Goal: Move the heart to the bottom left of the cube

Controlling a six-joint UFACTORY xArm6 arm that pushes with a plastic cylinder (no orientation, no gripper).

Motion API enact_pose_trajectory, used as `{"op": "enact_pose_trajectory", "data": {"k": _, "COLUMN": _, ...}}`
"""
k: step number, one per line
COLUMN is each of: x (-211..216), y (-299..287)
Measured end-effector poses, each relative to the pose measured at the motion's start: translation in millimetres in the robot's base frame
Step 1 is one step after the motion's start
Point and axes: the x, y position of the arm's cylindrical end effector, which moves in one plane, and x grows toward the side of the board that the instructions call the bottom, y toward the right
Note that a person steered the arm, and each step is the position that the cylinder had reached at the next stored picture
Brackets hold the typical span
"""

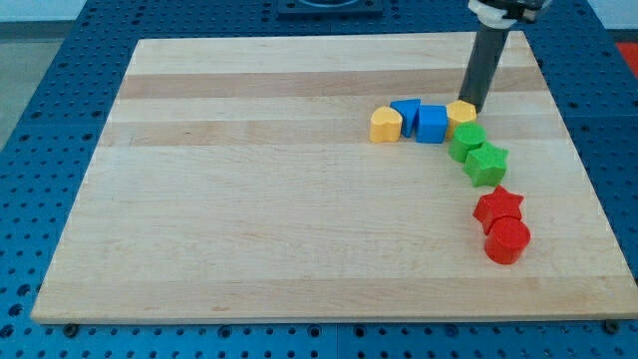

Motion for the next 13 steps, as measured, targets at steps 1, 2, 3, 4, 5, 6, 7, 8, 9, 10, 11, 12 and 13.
{"op": "enact_pose_trajectory", "data": {"k": 1, "x": -13.3, "y": -21.3}}
{"op": "enact_pose_trajectory", "data": {"k": 2, "x": -39.5, "y": -65.4}}
{"op": "enact_pose_trajectory", "data": {"k": 3, "x": -27.3, "y": -147.4}}
{"op": "enact_pose_trajectory", "data": {"k": 4, "x": 24.8, "y": -211.3}}
{"op": "enact_pose_trajectory", "data": {"k": 5, "x": 30.7, "y": -215.1}}
{"op": "enact_pose_trajectory", "data": {"k": 6, "x": 30.0, "y": -192.1}}
{"op": "enact_pose_trajectory", "data": {"k": 7, "x": 29.9, "y": -159.0}}
{"op": "enact_pose_trajectory", "data": {"k": 8, "x": 30.0, "y": -136.7}}
{"op": "enact_pose_trajectory", "data": {"k": 9, "x": 30.0, "y": -132.1}}
{"op": "enact_pose_trajectory", "data": {"k": 10, "x": 30.0, "y": -119.5}}
{"op": "enact_pose_trajectory", "data": {"k": 11, "x": 30.0, "y": -100.3}}
{"op": "enact_pose_trajectory", "data": {"k": 12, "x": 30.0, "y": -96.4}}
{"op": "enact_pose_trajectory", "data": {"k": 13, "x": 28.3, "y": -103.2}}
